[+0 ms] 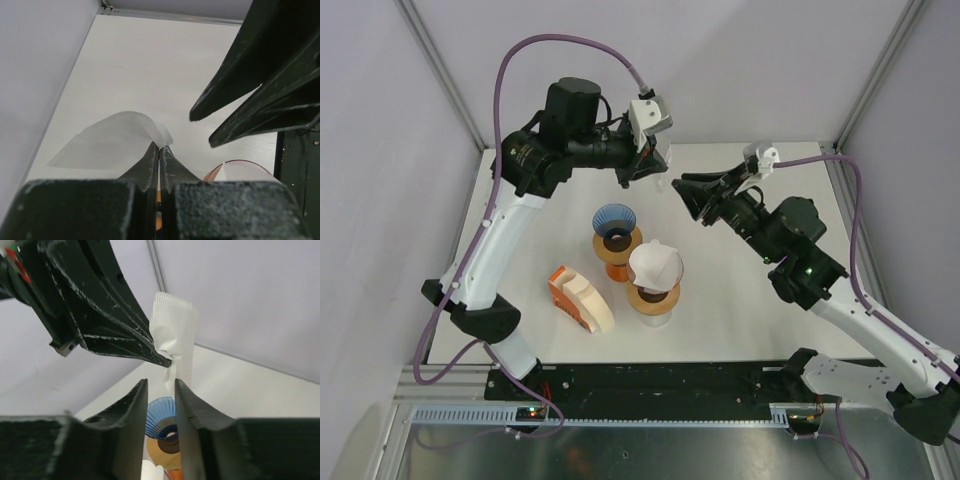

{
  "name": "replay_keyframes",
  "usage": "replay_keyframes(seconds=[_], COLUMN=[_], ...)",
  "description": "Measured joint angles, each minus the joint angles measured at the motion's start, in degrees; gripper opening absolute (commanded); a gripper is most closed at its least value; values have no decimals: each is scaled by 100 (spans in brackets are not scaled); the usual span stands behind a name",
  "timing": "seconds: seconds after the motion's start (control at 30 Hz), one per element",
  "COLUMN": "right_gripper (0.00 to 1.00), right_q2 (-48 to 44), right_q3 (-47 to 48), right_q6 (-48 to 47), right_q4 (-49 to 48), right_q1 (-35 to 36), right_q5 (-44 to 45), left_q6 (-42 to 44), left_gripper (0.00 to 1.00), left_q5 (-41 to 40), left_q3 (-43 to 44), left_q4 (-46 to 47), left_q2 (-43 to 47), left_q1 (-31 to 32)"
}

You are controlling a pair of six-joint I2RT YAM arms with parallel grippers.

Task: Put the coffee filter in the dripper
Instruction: Place the coffee filter in the coffee dripper.

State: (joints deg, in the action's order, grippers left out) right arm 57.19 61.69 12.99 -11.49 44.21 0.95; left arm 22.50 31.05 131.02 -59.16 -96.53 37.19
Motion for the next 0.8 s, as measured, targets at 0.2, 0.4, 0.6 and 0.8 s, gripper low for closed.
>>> replay_keyframes(seconds=[0.2,0.4,0.6,0.8], right_gripper=[40,34,20,7], right_q2=[240,431,520,522], right_q3=[0,0,0,0], right_q6=[-264,-358,-424,-455], right_q4=[13,0,2,2], right_q1=[4,4,4,-7], right_q5=[-350,-446,-426,-433], left_q6=[-13,-66,-111,-111], left_gripper=[0,0,0,0], left_q5=[214,354,442,496], left_q3=[0,0,0,0], left_q4=[0,0,0,0], left_q2=[0,0,0,9], left_q1=[-33,-39,-48,-72])
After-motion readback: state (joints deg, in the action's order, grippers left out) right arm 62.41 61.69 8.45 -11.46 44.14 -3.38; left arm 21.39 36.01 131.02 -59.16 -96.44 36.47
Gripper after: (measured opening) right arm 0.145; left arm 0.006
